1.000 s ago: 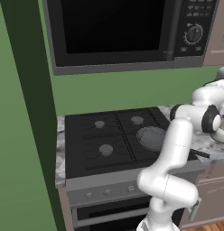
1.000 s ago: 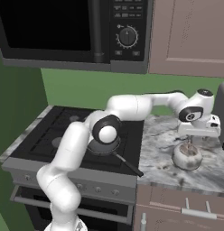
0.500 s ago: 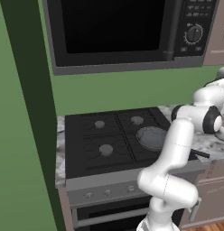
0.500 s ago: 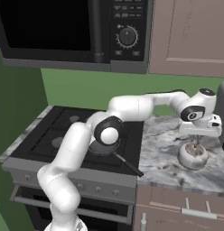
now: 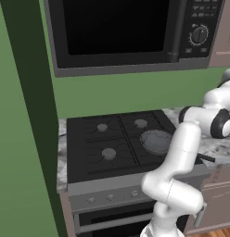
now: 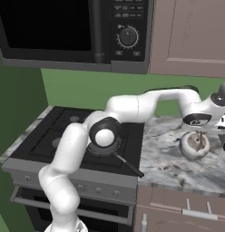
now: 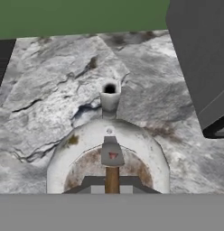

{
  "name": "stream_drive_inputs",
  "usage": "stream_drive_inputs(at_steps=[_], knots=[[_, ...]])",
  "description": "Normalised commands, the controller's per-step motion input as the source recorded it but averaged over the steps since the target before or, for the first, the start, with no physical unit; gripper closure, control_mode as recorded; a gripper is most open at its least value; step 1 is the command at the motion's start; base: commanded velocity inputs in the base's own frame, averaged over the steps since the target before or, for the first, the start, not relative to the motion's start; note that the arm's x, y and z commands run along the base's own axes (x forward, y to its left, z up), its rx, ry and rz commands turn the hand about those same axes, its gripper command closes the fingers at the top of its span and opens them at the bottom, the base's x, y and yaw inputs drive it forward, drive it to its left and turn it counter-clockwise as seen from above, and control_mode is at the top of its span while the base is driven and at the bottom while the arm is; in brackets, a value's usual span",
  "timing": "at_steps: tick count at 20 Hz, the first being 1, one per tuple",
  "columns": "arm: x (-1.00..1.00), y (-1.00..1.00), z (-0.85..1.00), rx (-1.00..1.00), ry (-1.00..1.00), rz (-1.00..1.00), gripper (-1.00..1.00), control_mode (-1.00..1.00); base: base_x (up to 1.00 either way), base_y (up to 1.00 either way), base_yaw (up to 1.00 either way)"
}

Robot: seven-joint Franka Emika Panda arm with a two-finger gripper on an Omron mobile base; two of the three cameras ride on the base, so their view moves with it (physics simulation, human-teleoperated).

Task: Pick the kettle from the counter and place it on a stove burner. Then turn the burner on.

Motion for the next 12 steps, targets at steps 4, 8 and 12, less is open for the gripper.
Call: stream_drive_inputs(at_steps=[4,8,12], knots=[[-0.03,0.00,0.01,0.00,-0.05,0.00,1.00,-1.00,0.00,0.00,0.00],[-0.22,0.01,0.15,0.00,-0.11,0.00,1.00,-1.00,0.00,0.00,0.00],[-0.49,0.30,0.45,0.00,-0.24,0.03,1.00,-1.00,0.00,0.00,0.00]])
